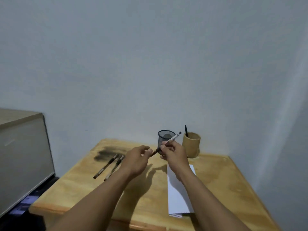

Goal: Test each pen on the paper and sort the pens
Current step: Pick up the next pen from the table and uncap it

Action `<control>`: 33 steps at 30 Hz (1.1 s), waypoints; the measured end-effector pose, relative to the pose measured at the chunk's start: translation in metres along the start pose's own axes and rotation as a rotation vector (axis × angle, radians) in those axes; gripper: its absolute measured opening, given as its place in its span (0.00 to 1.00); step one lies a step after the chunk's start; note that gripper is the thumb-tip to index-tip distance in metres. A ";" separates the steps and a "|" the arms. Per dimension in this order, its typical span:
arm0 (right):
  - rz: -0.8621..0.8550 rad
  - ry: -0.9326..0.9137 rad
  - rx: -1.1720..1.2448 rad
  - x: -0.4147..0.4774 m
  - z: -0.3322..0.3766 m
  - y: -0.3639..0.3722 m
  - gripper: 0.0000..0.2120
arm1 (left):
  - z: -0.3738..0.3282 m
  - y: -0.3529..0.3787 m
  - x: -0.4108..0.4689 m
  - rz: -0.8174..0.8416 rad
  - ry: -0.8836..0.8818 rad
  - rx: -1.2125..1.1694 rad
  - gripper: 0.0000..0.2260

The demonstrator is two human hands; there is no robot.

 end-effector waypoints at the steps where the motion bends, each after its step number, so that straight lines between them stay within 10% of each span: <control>1: -0.007 0.011 0.086 -0.006 0.002 -0.008 0.03 | -0.005 0.006 0.005 0.077 -0.001 -0.073 0.15; 24: -0.127 0.027 0.299 -0.026 -0.004 -0.070 0.03 | -0.044 0.037 0.026 0.260 0.055 -0.491 0.12; 33: -0.113 0.102 0.068 -0.033 -0.017 -0.074 0.11 | -0.004 0.031 0.031 0.002 0.009 -0.152 0.03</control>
Point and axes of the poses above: each hand's wrist, its own x-axis towards the middle knuckle, its own y-axis out of the palm, z = x × y, the point moved 3 cm from there along x, towards the middle knuckle, and after that the axes turned 14 degrees about z, right-handed, at the moved point
